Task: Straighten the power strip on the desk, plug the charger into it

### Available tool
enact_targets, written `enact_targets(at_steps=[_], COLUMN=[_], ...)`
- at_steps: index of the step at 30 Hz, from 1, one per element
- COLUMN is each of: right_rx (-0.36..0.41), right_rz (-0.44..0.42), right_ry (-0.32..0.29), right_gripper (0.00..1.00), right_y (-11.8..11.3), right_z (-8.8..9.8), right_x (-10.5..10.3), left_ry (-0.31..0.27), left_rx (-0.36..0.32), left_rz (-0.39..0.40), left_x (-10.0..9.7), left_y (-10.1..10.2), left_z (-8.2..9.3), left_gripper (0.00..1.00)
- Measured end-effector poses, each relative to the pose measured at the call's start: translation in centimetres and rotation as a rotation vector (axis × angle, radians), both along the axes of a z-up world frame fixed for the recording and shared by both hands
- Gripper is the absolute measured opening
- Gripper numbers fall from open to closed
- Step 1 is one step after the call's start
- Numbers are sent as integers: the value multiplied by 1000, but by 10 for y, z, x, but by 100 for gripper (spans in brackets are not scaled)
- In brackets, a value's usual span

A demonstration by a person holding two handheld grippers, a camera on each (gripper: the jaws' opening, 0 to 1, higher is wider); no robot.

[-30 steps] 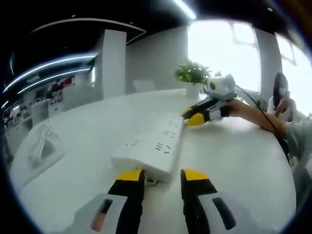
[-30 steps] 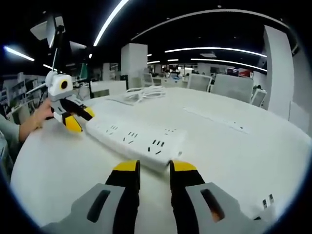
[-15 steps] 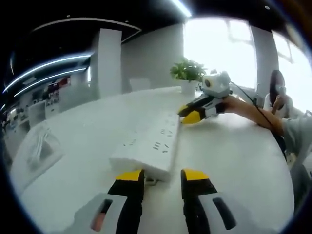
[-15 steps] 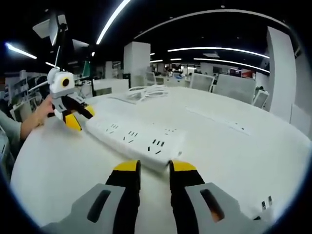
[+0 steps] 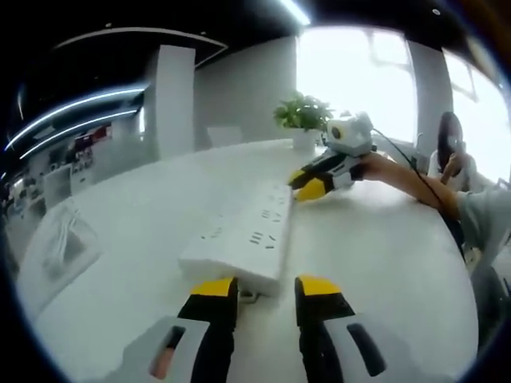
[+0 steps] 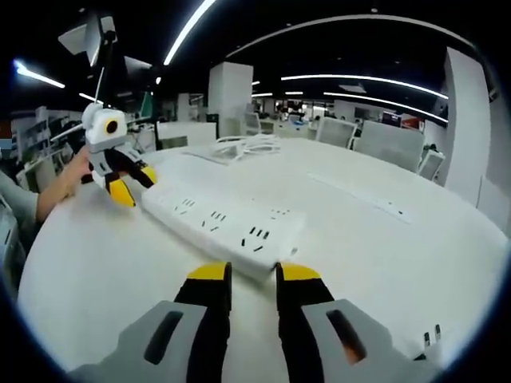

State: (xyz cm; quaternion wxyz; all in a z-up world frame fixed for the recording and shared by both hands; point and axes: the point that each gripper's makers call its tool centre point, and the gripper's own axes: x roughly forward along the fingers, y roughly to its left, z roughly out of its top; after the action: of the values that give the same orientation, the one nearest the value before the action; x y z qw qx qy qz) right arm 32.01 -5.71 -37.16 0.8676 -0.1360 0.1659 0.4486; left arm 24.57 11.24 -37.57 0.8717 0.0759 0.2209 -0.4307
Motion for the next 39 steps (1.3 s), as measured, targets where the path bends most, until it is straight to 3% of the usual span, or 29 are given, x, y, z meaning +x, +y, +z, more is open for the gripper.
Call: enact_targets(at_steps=[28, 39], right_rx=[-81, -93], right_rz=[79, 87], right_ry=[24, 26], right_gripper=[19, 17], right_y=[-6, -8], right_z=[-1, 0], right_x=[-15, -16], left_ry=[48, 72], left_rx=[-4, -25], left_rz=[-85, -94], left_x=[-21, -24], left_y=[-4, -5], left_z=[0, 0], left_gripper=[27, 21])
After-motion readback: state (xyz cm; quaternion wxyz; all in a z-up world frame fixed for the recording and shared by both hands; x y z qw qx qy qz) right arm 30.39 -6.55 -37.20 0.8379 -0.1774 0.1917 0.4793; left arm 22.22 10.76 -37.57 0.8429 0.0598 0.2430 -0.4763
